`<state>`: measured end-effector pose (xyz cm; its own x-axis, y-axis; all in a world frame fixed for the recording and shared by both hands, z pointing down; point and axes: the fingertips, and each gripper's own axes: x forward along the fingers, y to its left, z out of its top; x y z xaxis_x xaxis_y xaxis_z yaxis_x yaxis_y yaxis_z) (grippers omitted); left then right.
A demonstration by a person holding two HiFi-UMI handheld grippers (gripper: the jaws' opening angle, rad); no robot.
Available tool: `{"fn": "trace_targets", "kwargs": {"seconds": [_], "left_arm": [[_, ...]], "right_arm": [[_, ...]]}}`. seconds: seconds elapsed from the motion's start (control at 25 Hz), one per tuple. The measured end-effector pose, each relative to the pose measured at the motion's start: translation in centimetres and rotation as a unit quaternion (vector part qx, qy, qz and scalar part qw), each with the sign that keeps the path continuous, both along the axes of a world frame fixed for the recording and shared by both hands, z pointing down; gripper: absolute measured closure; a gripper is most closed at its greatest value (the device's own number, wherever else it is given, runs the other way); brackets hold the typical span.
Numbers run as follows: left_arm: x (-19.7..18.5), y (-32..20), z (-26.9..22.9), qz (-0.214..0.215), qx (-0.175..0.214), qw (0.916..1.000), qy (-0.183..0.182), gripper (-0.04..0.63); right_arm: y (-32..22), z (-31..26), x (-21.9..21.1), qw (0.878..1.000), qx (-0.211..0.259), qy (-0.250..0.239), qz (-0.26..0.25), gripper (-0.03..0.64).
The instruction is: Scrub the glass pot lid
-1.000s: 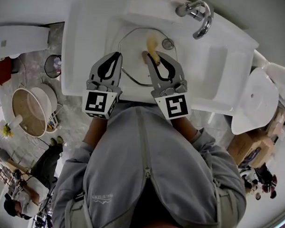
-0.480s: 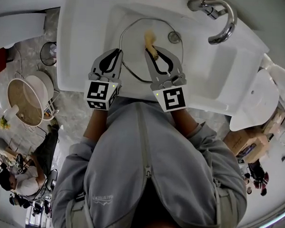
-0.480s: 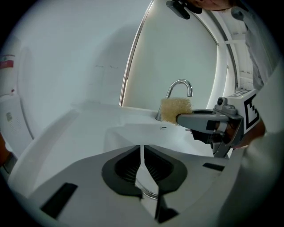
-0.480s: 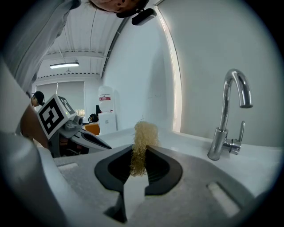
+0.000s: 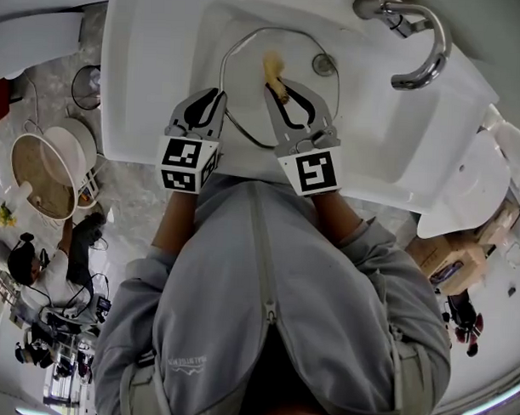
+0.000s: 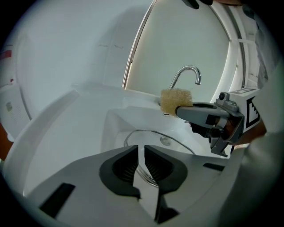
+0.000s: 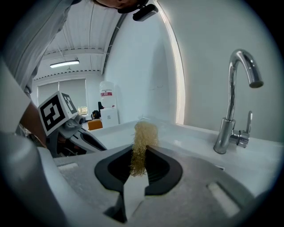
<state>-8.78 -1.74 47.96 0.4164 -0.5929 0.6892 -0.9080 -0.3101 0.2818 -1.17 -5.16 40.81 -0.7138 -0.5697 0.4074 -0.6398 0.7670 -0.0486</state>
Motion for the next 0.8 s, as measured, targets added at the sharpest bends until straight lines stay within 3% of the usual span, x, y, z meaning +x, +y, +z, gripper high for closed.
{"fn": "trace_targets", "kwargs": {"seconds": [0.08, 0.16, 0.36, 0.52, 0.68, 0.76, 0.8], "left_arm": [[0.0, 0.3, 0.8, 0.001, -0.021, 0.9998, -0.003, 0.568], [0.3, 0.5, 1.6, 0.004, -0.045, 0.9989, 0.006, 0.469], [0.7, 1.2, 3.4, -0.005, -0.110, 0.9934, 0.031, 0.454], [1.5, 2.1, 4.9, -0.013, -0.171, 0.9826, 0.070, 0.408], [2.0, 2.6, 5.7, -0.020, -0.214, 0.9729, 0.085, 0.407], [1.9, 2.7, 6.1, -0.024, -0.228, 0.9699, 0.082, 0.408], [1.8, 2.7, 6.3, -0.028, -0.233, 0.9686, 0.083, 0.442]], "right_arm": [[-0.1, 0.5, -0.1, 1.000, -0.005, 0.002, -0.003, 0.569], [-0.4, 0.9, -0.3, 1.000, -0.009, 0.003, -0.007, 0.569], [-1.0, 2.2, -0.7, 1.000, -0.014, 0.017, -0.023, 0.569], [-1.6, 3.1, -1.0, 0.999, -0.008, 0.031, -0.038, 0.569], [-1.4, 4.8, -1.8, 0.993, -0.019, 0.081, -0.087, 0.569], [-1.0, 6.5, -2.3, 0.984, -0.028, 0.120, -0.126, 0.569], [-0.8, 7.6, -2.5, 0.978, -0.034, 0.144, -0.148, 0.569]]}}
